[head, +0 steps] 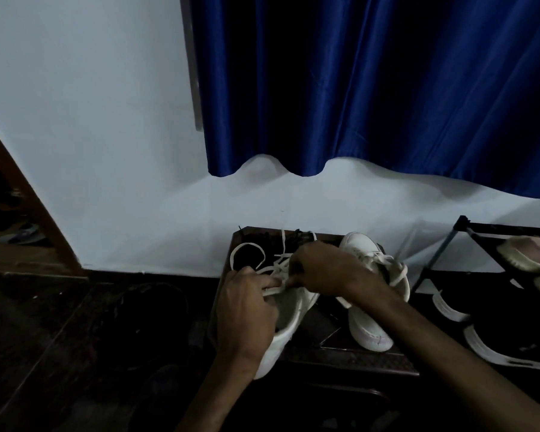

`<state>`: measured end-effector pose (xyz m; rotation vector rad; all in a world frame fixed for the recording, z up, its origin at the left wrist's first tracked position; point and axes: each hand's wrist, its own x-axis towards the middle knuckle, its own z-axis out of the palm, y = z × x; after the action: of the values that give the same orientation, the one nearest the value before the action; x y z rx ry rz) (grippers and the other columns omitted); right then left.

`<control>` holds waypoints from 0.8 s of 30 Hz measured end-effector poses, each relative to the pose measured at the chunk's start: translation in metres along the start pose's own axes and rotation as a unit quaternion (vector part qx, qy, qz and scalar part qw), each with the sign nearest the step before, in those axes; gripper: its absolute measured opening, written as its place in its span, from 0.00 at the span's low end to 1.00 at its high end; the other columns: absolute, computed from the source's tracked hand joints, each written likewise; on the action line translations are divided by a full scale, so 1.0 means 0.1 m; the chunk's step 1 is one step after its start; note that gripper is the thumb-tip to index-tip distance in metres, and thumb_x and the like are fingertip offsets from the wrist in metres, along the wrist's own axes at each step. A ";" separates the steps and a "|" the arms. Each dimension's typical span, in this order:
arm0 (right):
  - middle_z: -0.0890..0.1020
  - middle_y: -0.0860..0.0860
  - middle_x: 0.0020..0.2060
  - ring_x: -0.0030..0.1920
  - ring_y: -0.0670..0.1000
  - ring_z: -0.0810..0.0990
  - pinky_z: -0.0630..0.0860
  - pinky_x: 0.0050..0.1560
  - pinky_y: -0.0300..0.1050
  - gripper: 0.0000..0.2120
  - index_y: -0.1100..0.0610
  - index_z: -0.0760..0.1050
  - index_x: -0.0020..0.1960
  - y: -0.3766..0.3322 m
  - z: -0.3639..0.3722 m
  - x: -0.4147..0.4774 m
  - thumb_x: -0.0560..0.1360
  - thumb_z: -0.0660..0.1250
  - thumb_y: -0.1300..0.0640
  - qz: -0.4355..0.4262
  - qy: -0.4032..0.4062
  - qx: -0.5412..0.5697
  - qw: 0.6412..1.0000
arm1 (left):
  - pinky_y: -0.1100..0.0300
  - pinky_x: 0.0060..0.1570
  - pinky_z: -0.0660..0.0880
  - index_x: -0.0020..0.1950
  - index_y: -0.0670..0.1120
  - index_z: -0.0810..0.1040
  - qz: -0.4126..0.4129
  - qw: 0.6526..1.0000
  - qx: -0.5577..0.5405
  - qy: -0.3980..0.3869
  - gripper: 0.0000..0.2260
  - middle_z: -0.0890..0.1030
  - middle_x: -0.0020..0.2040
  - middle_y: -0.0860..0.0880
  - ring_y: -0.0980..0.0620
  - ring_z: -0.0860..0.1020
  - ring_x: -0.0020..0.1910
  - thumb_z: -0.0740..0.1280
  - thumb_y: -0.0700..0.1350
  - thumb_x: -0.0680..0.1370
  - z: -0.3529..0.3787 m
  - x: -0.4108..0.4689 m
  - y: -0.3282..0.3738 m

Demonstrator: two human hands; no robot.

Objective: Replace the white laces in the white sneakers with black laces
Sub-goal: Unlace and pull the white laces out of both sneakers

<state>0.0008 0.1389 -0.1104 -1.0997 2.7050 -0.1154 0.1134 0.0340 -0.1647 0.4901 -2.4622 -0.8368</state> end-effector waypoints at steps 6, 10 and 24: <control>0.82 0.52 0.50 0.52 0.53 0.81 0.74 0.45 0.45 0.15 0.54 0.81 0.50 0.02 -0.01 0.10 0.71 0.73 0.45 0.016 -0.013 -0.031 0.999 | 0.53 0.43 0.77 0.46 0.54 0.86 -0.028 0.999 -0.032 0.017 0.16 0.75 0.38 0.56 0.50 0.77 0.45 0.70 0.35 0.65 0.04 0.01 -0.02; 0.81 0.55 0.49 0.52 0.57 0.80 0.73 0.44 0.45 0.11 0.58 0.78 0.49 -0.08 0.02 0.15 0.73 0.71 0.51 -0.007 -0.013 -0.086 0.996 | 0.52 0.43 0.77 0.47 0.54 0.86 -0.022 0.999 -0.029 0.010 0.17 0.75 0.39 0.55 0.49 0.77 0.45 0.69 0.36 0.65 0.05 0.00 -0.01; 0.83 0.48 0.46 0.48 0.50 0.81 0.78 0.50 0.48 0.10 0.50 0.81 0.46 0.12 -0.39 -0.01 0.73 0.71 0.44 0.013 -0.041 -0.042 0.998 | 0.58 0.48 0.76 0.48 0.53 0.86 -0.026 0.999 -0.036 0.009 0.16 0.79 0.45 0.56 0.52 0.76 0.50 0.70 0.35 0.67 0.04 -0.01 0.02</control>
<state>-0.0156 0.1484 -0.0744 -1.0660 2.6725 0.0482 0.1120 0.0377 -0.1664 0.5361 -2.4023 -0.9347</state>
